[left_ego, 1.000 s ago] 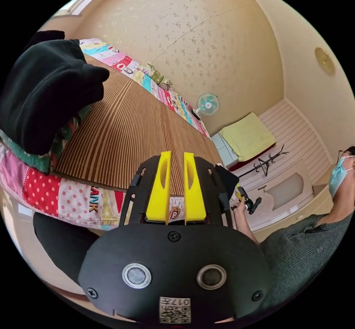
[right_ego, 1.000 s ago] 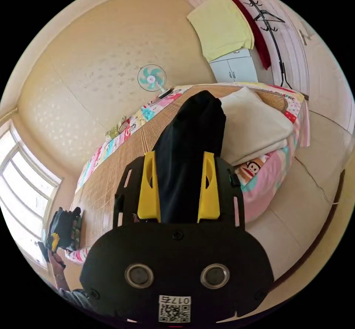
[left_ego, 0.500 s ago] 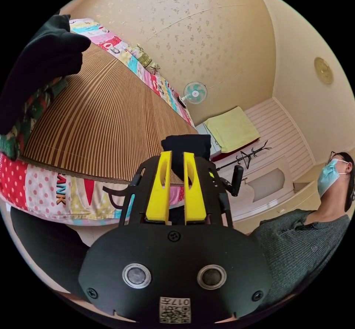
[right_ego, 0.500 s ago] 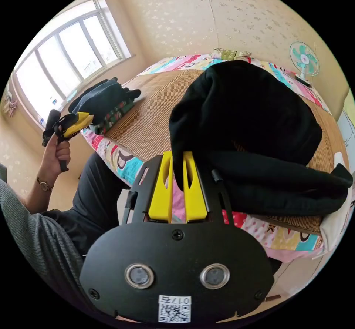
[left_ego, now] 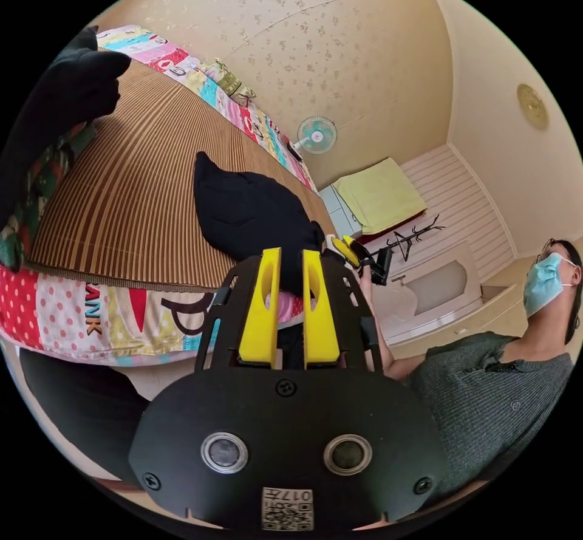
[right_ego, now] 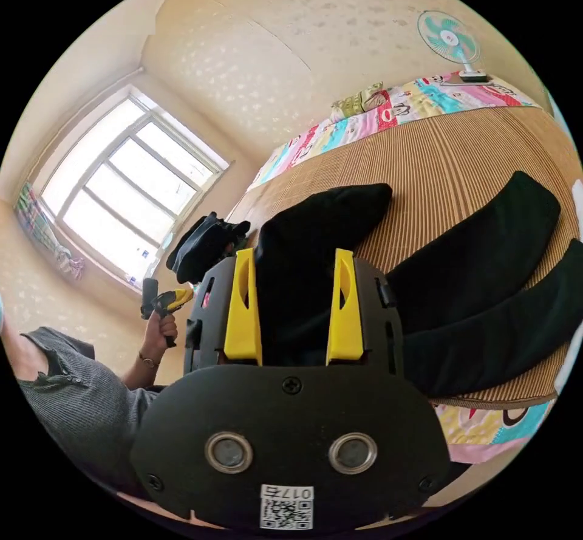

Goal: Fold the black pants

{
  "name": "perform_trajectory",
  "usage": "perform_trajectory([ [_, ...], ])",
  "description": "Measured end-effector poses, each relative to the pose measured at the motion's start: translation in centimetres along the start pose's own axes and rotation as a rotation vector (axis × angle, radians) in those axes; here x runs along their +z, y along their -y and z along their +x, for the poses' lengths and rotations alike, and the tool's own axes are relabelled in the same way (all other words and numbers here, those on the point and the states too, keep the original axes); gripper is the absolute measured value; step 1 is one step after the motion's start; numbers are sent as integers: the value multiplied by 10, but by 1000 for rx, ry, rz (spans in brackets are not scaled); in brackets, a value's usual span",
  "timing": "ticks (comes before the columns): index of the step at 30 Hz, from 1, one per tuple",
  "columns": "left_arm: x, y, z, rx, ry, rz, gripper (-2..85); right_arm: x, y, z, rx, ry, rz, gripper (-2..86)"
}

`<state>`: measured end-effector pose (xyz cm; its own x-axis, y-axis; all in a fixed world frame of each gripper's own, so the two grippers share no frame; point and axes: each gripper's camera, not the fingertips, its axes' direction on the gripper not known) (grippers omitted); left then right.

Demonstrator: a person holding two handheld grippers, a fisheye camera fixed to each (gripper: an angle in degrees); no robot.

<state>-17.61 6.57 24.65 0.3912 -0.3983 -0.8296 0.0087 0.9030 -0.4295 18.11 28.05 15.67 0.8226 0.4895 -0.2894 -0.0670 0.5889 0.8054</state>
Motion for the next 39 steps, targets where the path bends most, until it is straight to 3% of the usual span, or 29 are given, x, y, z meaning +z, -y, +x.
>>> perform_trajectory([
  [7, 57, 61, -69, -106, 124, -149, 153, -12, -33, -36, -129, 81, 144, 104],
  [11, 77, 107, -114, -169, 158, -130, 163, -62, -88, -16, -22, -9, 268, 101],
  [14, 96, 139, -146, -219, 209, -160, 162, -95, -120, 18, 116, -44, 256, 99],
  [17, 115, 150, -172, -279, 150, -223, 117, -126, -150, 49, 252, -61, 275, 100],
  [18, 119, 148, -180, -311, 45, -272, 76, -131, -155, 54, 280, -71, 278, 101],
  [19, 118, 146, -180, -272, -175, -276, 55, -139, -164, 65, 336, -92, 279, 102],
  [22, 69, 125, -150, -64, -556, -96, 50, -144, -177, 97, 496, -143, 235, 118],
  [25, 0, 89, -106, 142, -741, 50, 50, -140, -182, 123, 568, -41, 288, 136],
  [30, -87, 40, -32, 356, -742, 189, 50, -109, -153, 153, 617, 71, 273, 139],
  [34, -157, 26, 24, 494, -596, 304, 47, -98, -112, 136, 480, 199, 320, 49],
  [39, -238, 11, 79, 642, -446, 473, 47, -170, -73, 51, 255, 40, 541, 30],
])
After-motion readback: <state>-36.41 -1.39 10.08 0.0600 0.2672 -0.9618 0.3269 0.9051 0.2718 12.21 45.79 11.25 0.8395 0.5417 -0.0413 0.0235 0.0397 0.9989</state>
